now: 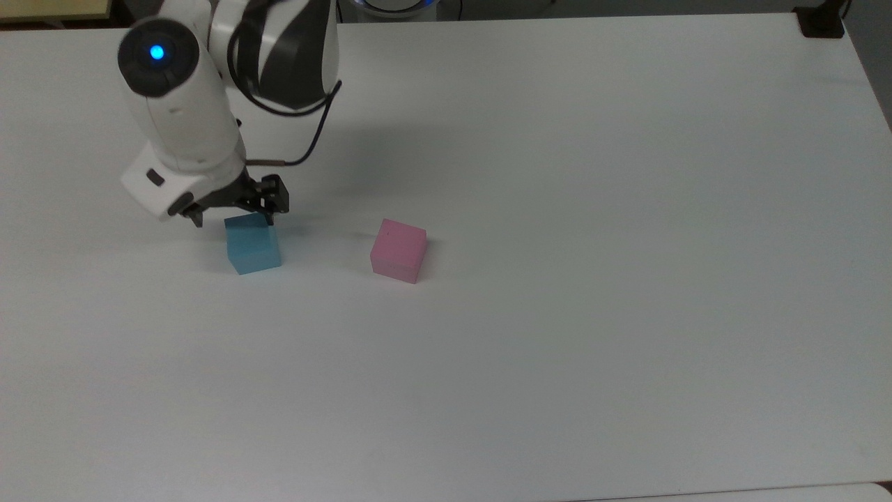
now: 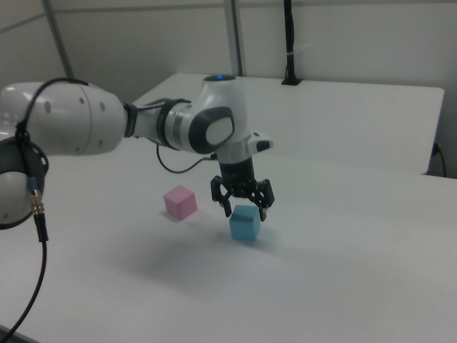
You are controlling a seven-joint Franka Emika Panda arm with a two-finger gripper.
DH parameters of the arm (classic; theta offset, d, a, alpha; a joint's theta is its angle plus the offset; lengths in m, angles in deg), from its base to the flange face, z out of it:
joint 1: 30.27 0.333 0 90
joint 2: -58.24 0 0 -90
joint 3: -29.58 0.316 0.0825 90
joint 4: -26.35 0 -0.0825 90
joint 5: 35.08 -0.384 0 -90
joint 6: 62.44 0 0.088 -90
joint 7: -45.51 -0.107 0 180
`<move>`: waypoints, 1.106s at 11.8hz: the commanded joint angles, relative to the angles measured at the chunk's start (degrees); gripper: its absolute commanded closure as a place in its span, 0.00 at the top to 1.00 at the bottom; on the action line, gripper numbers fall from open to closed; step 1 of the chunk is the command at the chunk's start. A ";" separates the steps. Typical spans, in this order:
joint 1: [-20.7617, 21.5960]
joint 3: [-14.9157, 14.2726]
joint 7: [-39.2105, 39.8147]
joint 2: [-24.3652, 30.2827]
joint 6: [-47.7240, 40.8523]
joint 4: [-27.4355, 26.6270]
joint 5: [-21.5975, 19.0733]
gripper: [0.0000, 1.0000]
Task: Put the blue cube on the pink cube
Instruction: 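Close the gripper on the light-blue cube and lift it, then carry the held blue cube over the pink cube and lower it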
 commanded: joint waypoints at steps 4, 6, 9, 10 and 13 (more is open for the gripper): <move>0.57 0.29 0.44 -1.75 1.95 -0.18 0.59 0.74; 0.91 0.46 0.26 -1.40 1.34 -0.18 0.07 0.24; 3.72 0.98 -5.25 3.51 -2.25 0.43 -0.29 0.23; 5.56 1.68 -7.88 5.09 -2.70 0.35 -0.46 0.24; 11.53 2.31 -13.17 5.37 -4.81 2.02 -2.30 0.28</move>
